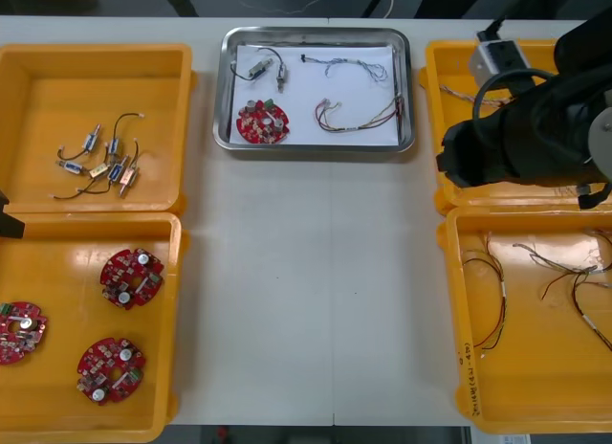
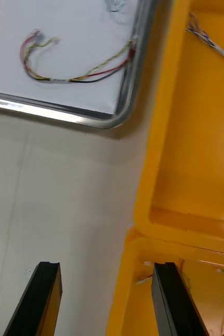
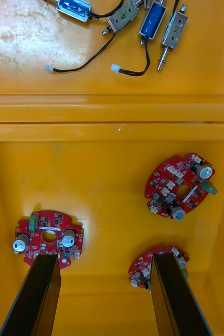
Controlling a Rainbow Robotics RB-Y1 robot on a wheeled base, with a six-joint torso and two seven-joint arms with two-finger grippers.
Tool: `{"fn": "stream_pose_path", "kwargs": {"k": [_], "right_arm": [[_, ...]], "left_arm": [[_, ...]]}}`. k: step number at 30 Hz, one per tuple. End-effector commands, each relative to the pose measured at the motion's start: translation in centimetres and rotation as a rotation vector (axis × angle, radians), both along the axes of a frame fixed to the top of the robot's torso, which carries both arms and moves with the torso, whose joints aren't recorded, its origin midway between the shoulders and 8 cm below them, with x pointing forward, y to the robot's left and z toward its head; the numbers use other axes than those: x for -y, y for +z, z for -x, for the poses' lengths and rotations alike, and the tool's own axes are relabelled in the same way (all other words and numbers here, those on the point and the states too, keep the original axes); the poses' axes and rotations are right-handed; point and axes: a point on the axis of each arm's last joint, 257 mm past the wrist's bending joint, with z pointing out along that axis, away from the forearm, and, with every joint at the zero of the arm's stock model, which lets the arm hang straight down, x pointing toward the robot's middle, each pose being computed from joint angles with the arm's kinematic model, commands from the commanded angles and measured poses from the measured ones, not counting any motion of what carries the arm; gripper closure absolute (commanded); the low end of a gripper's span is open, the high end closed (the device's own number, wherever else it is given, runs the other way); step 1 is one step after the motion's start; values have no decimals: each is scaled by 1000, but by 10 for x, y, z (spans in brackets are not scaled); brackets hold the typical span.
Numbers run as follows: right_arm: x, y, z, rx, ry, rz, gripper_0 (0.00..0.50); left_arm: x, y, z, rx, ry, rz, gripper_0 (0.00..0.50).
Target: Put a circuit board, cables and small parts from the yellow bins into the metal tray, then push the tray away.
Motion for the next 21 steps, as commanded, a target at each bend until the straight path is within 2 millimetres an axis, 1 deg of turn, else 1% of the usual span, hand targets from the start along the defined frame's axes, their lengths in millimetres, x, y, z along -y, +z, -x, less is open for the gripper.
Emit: {"fn": "stream_pose_path", "kwargs": {"k": [1, 2, 6, 8, 10, 13, 15, 16, 17, 21], "right_arm": [[63, 1, -7, -18, -140, -3, 0], [75, 0, -7, -26, -164, -2, 0], [103, -6, -2, -57, -209, 0, 0], [121, -12, 6, -83, -236, -5, 0], [130, -16, 11, -99, -245, -5, 0], [152, -27, 24, -130, -278, 7, 0], [159, -30, 28, -138, -293, 3, 0], [159, -30, 28, -138, -293, 3, 0], [167, -33, 32, -145, -314, -5, 0], [182, -42, 42, -167, -347, -16, 0]], "left_arm": [[-12, 14, 4, 17, -48, -73, 0], [-12, 14, 4, 17, -48, -73, 0], [-12, 14, 4, 17, -48, -73, 0], [-12, 14, 4, 17, -48, -73, 0], [-12, 14, 4, 17, -48, -73, 0], [-12, 14, 4, 17, -48, -73, 0], [-12, 14, 4, 17, -48, -73, 0], [-12, 14, 4, 17, -48, -73, 0], [-12, 14, 4, 17, -48, -73, 0], [-12, 14, 4, 17, -48, -73, 0]]}}
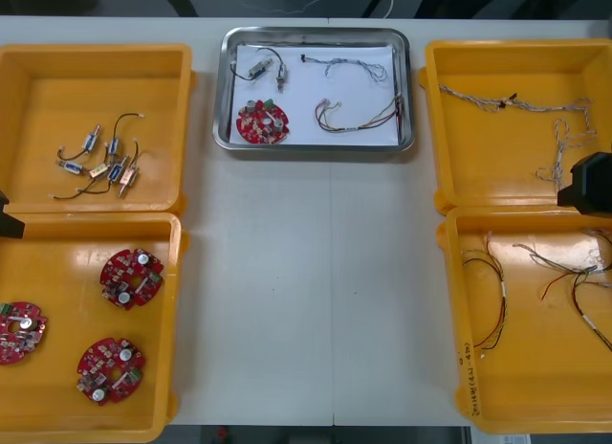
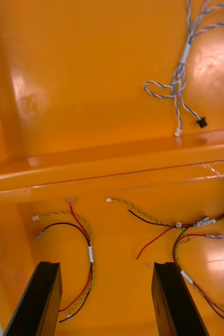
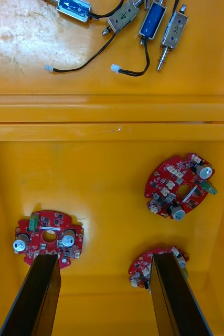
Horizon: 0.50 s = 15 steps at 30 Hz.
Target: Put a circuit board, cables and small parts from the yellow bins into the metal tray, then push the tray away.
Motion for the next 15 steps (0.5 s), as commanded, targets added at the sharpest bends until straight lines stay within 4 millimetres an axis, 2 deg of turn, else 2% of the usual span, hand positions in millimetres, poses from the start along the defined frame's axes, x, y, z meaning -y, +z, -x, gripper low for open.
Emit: {"fn": "stream_pose_path", "kwargs": {"k": [1, 10, 15], "right_arm": [[34, -1, 16, -11, -36, 28, 0], [49, -8, 30, -47, -33, 53, 0], [42, -10, 32, -60, 10, 43, 0]], "left_arm": [[-12, 14, 4, 17, -48, -73, 0], [-12, 14, 4, 17, -48, -73, 0], [-12, 14, 4, 17, -48, -73, 0]]}}
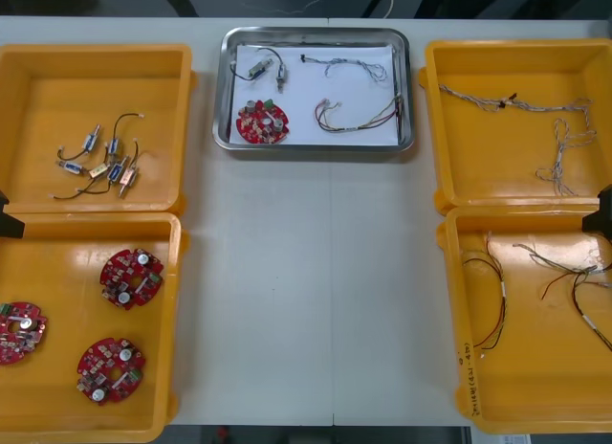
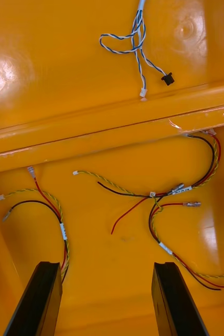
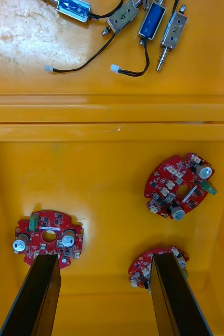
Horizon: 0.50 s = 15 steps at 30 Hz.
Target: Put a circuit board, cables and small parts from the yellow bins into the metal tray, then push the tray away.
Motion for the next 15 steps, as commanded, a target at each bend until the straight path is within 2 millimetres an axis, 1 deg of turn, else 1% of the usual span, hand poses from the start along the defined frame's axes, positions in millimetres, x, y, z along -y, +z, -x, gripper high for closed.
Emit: {"fn": "stream_pose_path", "kwargs": {"k": [1, 7, 15], "right_arm": [[11, 11, 5, 2, 73, 60, 0], [7, 8, 7, -9, 157, 90, 0], [7, 8, 7, -9, 157, 90, 0]], "left_arm": [[-13, 14, 4, 17, -48, -73, 0], [-13, 14, 4, 17, -48, -73, 0], [-13, 14, 4, 17, -48, -73, 0]]}}
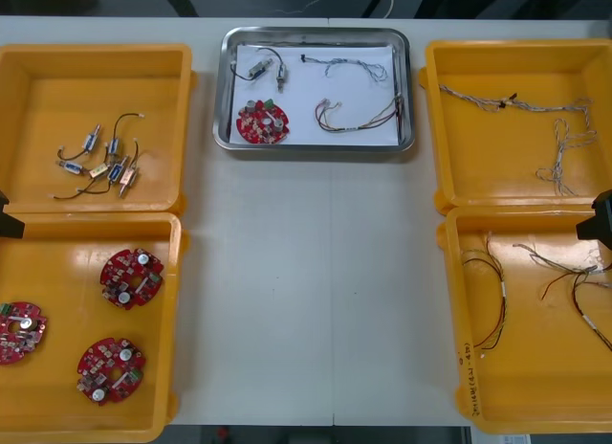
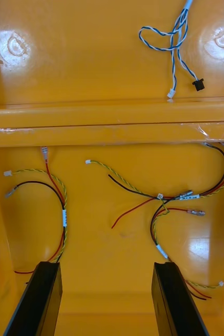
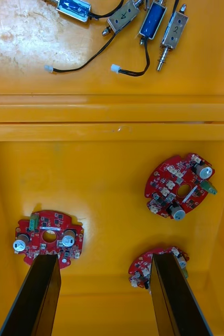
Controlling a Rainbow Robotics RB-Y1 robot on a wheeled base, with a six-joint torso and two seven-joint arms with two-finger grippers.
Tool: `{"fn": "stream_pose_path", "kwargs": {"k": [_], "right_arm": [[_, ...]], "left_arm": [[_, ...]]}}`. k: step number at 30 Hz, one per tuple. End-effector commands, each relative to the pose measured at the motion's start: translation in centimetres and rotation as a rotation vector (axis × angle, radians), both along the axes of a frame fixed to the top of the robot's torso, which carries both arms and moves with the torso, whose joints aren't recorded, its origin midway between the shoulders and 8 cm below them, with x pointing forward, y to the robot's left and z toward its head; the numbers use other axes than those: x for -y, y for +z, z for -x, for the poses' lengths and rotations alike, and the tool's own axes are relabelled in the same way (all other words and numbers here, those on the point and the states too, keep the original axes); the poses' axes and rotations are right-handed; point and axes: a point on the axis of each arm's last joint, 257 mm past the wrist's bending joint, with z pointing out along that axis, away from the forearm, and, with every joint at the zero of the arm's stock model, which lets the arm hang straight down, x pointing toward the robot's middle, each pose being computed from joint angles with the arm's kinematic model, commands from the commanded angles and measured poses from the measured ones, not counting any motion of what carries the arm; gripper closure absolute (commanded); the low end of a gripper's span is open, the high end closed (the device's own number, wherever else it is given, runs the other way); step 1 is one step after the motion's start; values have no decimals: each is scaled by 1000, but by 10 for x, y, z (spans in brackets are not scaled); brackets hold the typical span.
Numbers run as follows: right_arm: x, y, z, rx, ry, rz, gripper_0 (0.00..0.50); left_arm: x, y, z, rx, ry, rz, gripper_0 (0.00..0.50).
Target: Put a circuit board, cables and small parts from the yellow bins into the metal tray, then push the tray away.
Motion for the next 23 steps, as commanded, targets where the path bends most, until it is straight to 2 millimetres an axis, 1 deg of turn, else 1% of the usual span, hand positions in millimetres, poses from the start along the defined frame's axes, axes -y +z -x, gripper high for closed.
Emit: {"fn": "stream_pose_path", "kwargs": {"k": [1, 23], "right_arm": [[15, 9, 5, 8, -10, 37, 0], [14, 9, 5, 7, -11, 34, 0]], "left_arm": [[-13, 14, 4, 17, -48, -73, 0], [-13, 14, 4, 17, -48, -73, 0]]}}
